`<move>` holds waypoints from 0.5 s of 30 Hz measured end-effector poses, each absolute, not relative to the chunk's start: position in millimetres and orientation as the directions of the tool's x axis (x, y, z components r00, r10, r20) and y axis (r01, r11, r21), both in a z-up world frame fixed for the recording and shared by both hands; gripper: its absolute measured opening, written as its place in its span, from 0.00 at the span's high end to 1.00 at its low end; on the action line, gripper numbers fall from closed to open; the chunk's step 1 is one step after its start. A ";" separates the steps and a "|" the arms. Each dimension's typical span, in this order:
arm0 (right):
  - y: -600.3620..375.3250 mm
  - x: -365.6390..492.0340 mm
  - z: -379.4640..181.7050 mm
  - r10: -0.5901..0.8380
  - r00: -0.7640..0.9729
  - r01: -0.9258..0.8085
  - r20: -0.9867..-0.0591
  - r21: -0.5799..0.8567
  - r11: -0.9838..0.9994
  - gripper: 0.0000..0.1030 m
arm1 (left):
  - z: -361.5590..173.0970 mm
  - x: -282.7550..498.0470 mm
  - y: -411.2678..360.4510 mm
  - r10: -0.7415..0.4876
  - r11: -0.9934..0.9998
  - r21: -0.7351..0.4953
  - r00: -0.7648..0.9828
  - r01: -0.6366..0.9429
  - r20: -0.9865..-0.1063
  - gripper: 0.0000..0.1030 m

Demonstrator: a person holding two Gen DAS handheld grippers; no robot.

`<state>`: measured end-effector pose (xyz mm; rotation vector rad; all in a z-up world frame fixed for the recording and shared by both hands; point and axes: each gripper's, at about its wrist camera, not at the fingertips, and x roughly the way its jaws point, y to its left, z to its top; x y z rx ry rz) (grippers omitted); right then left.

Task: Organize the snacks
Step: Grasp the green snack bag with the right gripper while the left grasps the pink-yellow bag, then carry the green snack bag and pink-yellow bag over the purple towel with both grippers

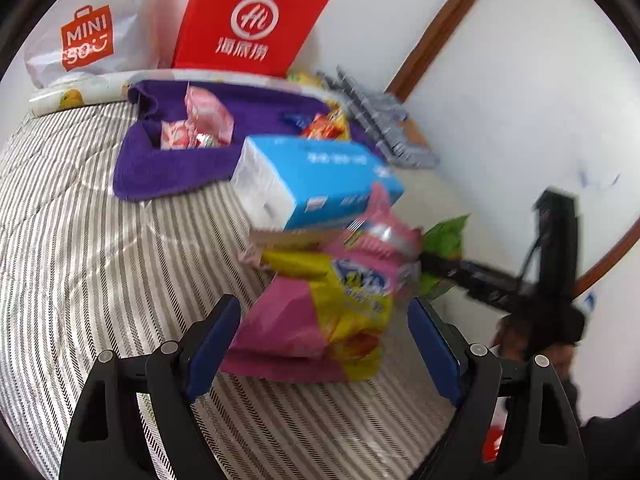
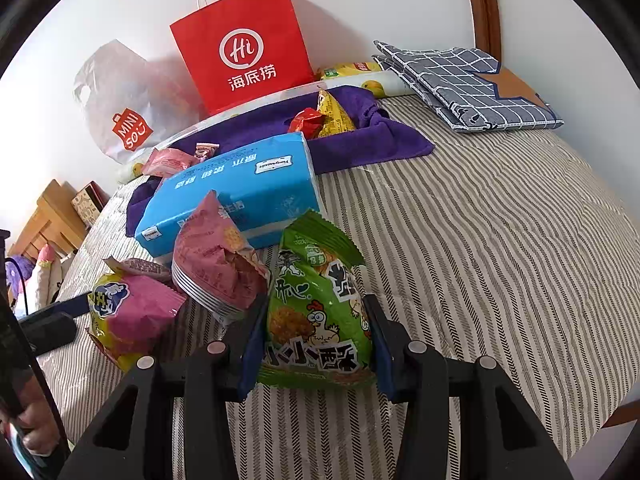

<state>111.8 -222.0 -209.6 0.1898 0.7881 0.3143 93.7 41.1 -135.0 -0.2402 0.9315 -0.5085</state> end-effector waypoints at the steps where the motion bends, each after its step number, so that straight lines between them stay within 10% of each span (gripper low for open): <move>1: -222.2 111.8 -210.0 0.344 0.662 -0.207 -0.666 0.280 0.938 0.57 | -138.2 94.2 39.3 -0.496 0.868 -0.391 0.490 0.307 -0.717 0.18; 15: -232.8 110.0 -211.3 0.346 0.667 -0.196 -0.660 0.292 0.936 0.57 | -135.7 92.7 38.4 -0.478 0.878 -0.369 0.532 0.303 -0.700 0.41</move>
